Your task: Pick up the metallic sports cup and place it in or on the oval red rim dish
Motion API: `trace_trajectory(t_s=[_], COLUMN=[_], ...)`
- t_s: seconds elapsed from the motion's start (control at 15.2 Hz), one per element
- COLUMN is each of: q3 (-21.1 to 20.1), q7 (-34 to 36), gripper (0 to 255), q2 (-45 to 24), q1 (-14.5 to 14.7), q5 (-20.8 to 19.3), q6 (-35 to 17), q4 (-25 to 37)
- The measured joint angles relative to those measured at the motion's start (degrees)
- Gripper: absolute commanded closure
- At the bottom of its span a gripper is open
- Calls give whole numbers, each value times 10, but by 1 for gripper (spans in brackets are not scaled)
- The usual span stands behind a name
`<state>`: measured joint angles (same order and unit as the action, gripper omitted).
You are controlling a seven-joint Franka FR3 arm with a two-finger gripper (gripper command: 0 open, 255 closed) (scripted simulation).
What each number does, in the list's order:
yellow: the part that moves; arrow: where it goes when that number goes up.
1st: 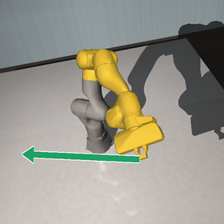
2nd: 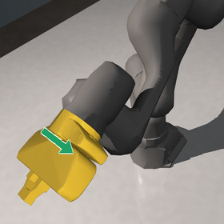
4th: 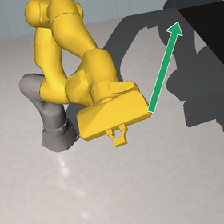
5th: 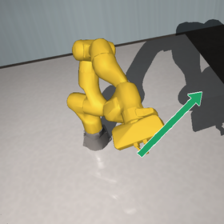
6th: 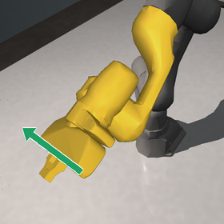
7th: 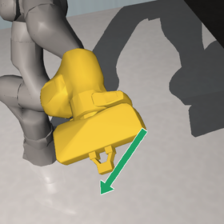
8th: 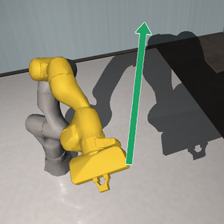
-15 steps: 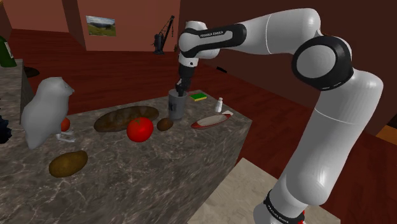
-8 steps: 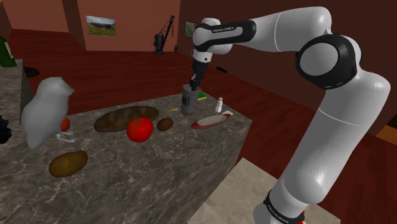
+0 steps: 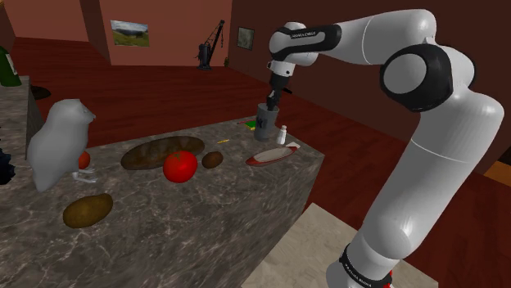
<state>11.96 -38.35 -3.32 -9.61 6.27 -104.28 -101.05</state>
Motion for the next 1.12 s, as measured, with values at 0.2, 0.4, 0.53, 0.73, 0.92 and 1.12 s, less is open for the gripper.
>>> trace_trajectory(t_s=[0.2, 0.4, 0.53, 0.73, 0.92, 1.12], q3=[20, 37, 42, 43, 43, 42], q7=[-42, -79, -90, -95, -99, -102], gripper=[255, 255, 255, 255, 255, 255], q2=[-5, -19, -24, -26, -27, -34], q1=[-23, -44, -50, -51, -51, -51], q5=[2, 6, 8, 9, 10, 13], q6=[17, 35, 30, 9, -14, -36], q4=[18, 46, 43, 24, 2, -14])
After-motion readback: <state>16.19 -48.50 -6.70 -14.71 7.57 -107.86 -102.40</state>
